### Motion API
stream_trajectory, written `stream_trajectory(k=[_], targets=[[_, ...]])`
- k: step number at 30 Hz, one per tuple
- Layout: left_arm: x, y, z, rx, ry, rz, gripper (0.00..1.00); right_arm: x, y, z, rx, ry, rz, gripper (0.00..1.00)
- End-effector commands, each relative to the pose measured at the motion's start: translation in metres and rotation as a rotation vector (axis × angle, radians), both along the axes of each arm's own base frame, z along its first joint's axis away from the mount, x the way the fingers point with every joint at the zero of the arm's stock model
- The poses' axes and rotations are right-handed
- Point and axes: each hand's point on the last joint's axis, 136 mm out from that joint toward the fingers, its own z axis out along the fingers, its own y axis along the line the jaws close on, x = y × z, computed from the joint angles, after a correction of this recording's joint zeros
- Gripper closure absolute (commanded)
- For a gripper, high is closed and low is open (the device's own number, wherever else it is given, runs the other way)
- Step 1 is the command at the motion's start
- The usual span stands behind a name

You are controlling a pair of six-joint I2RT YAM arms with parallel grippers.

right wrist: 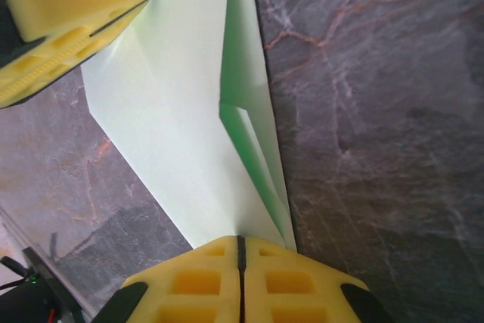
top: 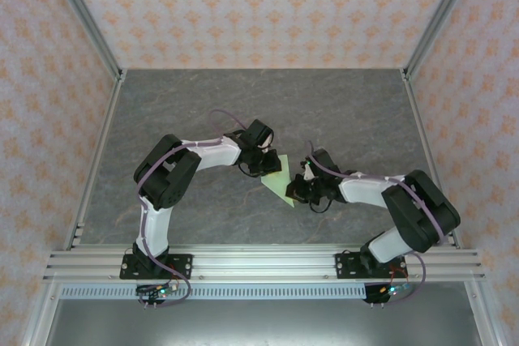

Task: Fold a paper plane with a square sheet of paper (fold left side to right side)
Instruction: Fourth fold the wing at the center of the table.

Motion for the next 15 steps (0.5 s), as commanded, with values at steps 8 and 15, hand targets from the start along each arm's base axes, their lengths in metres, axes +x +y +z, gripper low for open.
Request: stream_trajectory(k=[8,15], targets=[[-0.01,-0.011,0.049,-0.087,-0.126,-0.062,0.86,-0.046,-0.051,-0.052,-0.16,0.191,-0.082,1.0],[-0.036,-0.034,0.058,-0.152,-0.132,-0.139,0.92,-0.043,-0.05,-0.051,-0.158,0.182,-0.078,1.0]])
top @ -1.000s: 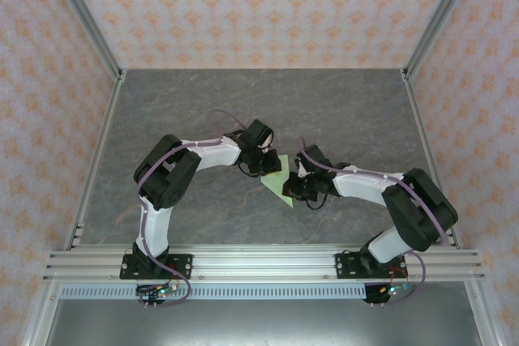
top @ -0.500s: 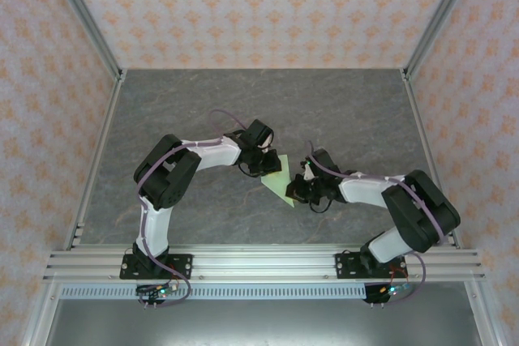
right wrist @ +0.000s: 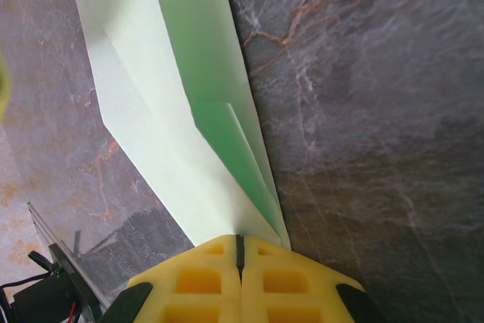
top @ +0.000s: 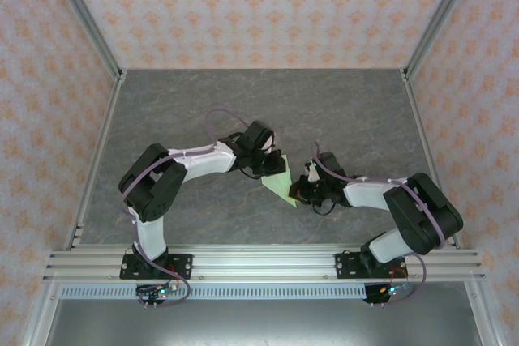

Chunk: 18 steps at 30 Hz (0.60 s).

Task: Fold a paper plane with a square sheet of paper (fold left side to right side)
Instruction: Fourth fold the wing at the center of the table.

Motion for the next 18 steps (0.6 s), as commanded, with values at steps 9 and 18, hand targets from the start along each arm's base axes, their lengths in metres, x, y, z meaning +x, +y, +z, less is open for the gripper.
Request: stream_trajectory(k=[9,18], targets=[[-0.021,-0.017,-0.014,-0.03,-0.004,-0.071,0.99,-0.042,-0.044,-0.051,-0.218,0.195,-0.045,1.0],[-0.026,-0.013,-0.04,-0.009,0.03,-0.063,1.0,-0.044,-0.046,-0.053,-0.231,0.203,-0.041,1.0]])
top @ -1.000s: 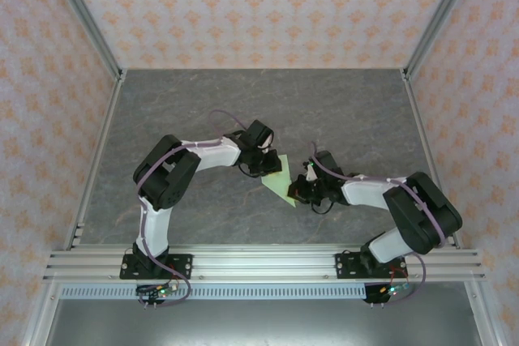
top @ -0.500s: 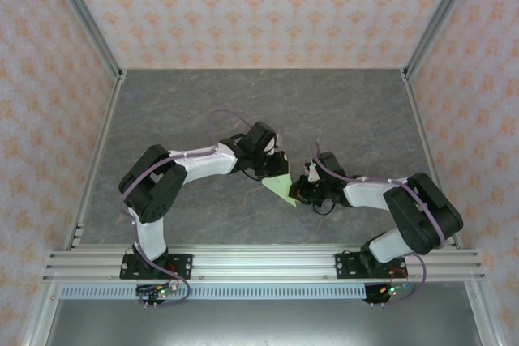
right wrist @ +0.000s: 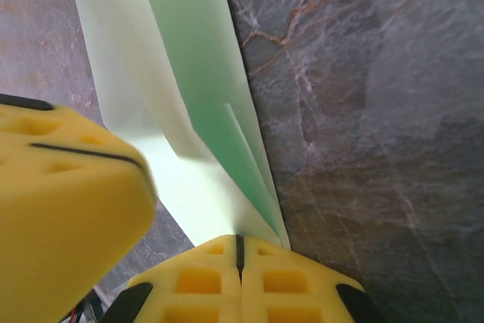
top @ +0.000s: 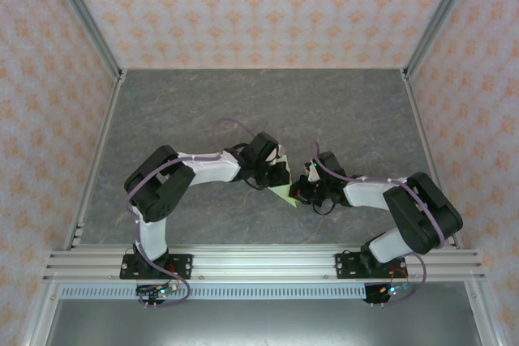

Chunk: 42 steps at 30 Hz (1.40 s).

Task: Fold a paper plane with a square sheet of paper (fold left side to right side)
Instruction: Fourth fold the wing at the center of the table.

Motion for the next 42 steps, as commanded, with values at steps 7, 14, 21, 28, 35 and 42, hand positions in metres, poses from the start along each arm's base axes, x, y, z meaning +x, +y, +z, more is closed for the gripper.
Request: stream_trajectory(k=[7,14,21,28,35,42], targets=[[0.0,0.006,-0.033,0.048,0.02,0.011,1.0,-0.046,-0.049,-0.056,-0.251,0.211,-0.038,1.0],[0.007,0.017,-0.044,0.094,0.008,0.023,1.0,-0.053,-0.057,-0.06,-0.296,0.235,-0.027,1.0],[0.024,0.039,-0.048,0.11,0.002,0.056,1.0,-0.061,-0.062,-0.064,-0.326,0.26,-0.017,1.0],[0.049,0.058,-0.046,0.109,-0.017,0.076,1.0,-0.065,-0.064,-0.065,-0.331,0.274,-0.004,1.0],[0.077,0.075,-0.048,0.134,-0.017,0.091,1.0,-0.068,-0.065,-0.066,-0.34,0.281,0.006,1.0],[0.096,0.085,-0.044,0.146,-0.022,0.099,1.0,-0.07,-0.066,-0.066,-0.342,0.284,0.009,1.0]])
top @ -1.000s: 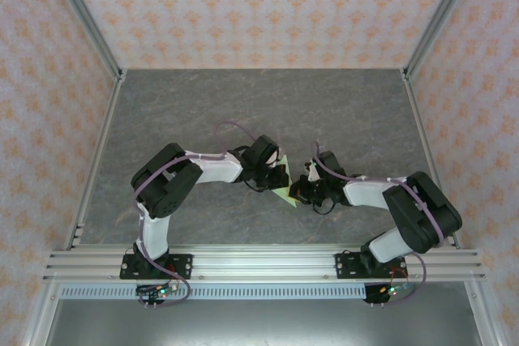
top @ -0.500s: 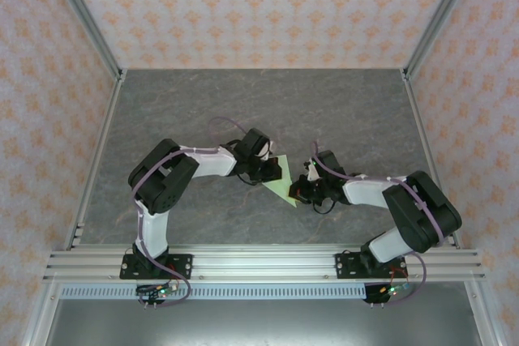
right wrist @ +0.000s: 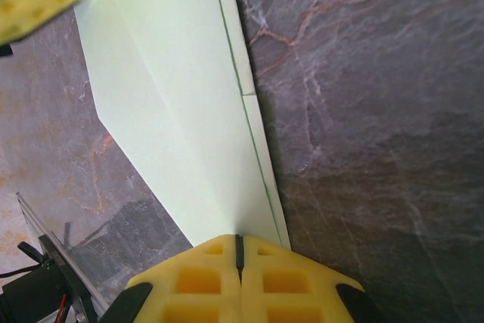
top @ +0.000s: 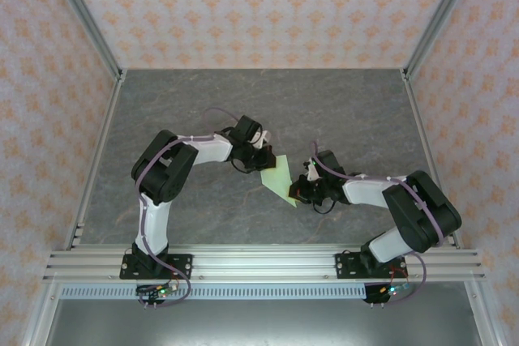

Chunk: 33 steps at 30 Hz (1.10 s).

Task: Fold a paper plane with a square sheet of paper (fold left side to right side)
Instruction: Fourth fold the wing at the center of the table.

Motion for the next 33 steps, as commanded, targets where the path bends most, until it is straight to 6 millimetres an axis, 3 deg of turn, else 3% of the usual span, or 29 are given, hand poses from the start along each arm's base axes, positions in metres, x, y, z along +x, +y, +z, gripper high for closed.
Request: stream_trajectory(k=[1,14,18,22,26,30,33], targets=[[0.026,0.036,-0.023,0.15,-0.029,0.069,1.0,-0.067,-0.065,-0.063,-0.32,0.273,-0.032,1.0],[0.053,0.076,-0.024,0.135,-0.062,0.111,1.0,-0.065,-0.061,-0.059,-0.301,0.261,-0.032,1.0],[0.061,0.076,0.005,0.098,-0.112,0.113,1.0,-0.063,-0.06,-0.057,-0.296,0.255,-0.034,1.0],[0.054,0.074,0.04,0.051,-0.161,0.12,1.0,-0.059,-0.059,-0.053,-0.293,0.239,-0.042,1.0],[0.03,0.058,0.065,-0.002,-0.2,0.099,1.0,-0.055,-0.059,-0.05,-0.294,0.225,-0.048,1.0],[-0.001,0.022,0.068,-0.027,-0.211,0.037,1.0,-0.052,-0.057,-0.048,-0.289,0.217,-0.05,1.0],[-0.012,-0.001,0.063,-0.038,-0.208,0.012,1.0,-0.05,-0.056,-0.047,-0.288,0.216,-0.054,1.0]])
